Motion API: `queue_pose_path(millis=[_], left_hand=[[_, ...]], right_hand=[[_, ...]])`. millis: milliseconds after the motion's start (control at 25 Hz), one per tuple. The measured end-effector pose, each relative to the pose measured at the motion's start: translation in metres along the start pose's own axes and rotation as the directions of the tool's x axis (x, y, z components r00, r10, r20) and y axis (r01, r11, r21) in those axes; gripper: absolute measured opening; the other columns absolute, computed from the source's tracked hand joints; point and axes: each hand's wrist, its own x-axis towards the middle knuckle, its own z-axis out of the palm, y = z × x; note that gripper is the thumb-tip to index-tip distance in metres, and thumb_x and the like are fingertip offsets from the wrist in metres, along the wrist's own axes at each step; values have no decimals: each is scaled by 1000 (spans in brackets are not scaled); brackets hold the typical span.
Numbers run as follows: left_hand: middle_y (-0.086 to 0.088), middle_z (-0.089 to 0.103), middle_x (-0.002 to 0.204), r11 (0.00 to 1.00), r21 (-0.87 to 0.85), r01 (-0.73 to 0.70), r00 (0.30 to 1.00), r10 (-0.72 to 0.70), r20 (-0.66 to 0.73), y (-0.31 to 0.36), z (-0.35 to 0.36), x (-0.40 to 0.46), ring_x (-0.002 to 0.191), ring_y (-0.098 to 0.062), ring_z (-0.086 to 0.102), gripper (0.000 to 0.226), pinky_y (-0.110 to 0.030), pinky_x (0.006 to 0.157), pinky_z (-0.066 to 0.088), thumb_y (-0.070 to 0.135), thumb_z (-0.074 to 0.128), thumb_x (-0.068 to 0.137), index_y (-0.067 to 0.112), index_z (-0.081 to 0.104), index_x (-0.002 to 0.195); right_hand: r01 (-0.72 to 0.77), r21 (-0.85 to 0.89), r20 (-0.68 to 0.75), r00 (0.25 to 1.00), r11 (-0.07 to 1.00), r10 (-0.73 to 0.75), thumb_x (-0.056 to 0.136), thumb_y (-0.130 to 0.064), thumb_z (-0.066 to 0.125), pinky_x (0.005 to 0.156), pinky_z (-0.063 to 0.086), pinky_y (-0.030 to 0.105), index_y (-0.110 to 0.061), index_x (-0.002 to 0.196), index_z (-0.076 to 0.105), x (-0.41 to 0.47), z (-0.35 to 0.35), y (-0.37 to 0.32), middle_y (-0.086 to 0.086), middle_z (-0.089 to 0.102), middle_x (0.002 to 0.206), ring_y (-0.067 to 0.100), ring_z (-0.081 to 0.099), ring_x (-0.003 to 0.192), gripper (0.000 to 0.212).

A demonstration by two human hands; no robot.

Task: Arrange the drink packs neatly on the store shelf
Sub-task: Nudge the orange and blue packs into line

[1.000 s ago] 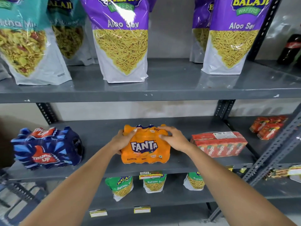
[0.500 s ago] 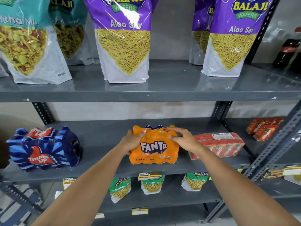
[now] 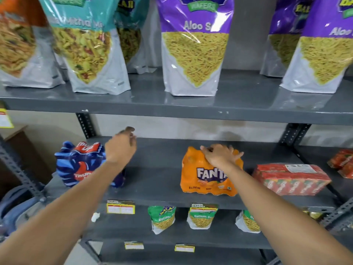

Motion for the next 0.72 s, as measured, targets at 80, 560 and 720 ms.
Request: queue_pose_path(millis=[80,560,720], left_hand=[[-25,68,108,993,83,81,990,-71,-121,-59,-19,11,92,-48,64,32,-48,79,52,14,52,91,11,63,121],[-34,59,124,838,9,545,823,-537,186,-196,-28,7,114,-49,56,52,-45,94,43,44,37,99,3,50,129],[-32,62,120,875,22,483,857,-478,191,-177,-23,2,111,-49,57,51,-45,92,45,46,37,99,8,51,129]], right_hand=[[27,-76,37,999,997,-25,89,-72,31,113,0,69,-26,124,63,-4,10,-42,10,52,145,39,23,146,66],[557,496,160,696,667,-700,91,-50,56,103,46,45,-40,142,40,-64,107,-227,9,55,140,32,55,122,55],[551,547,72,719,630,-691,87,-51,61,91,55,46,-31,123,50,-62,102,-215,6,64,128,28,62,111,42]])
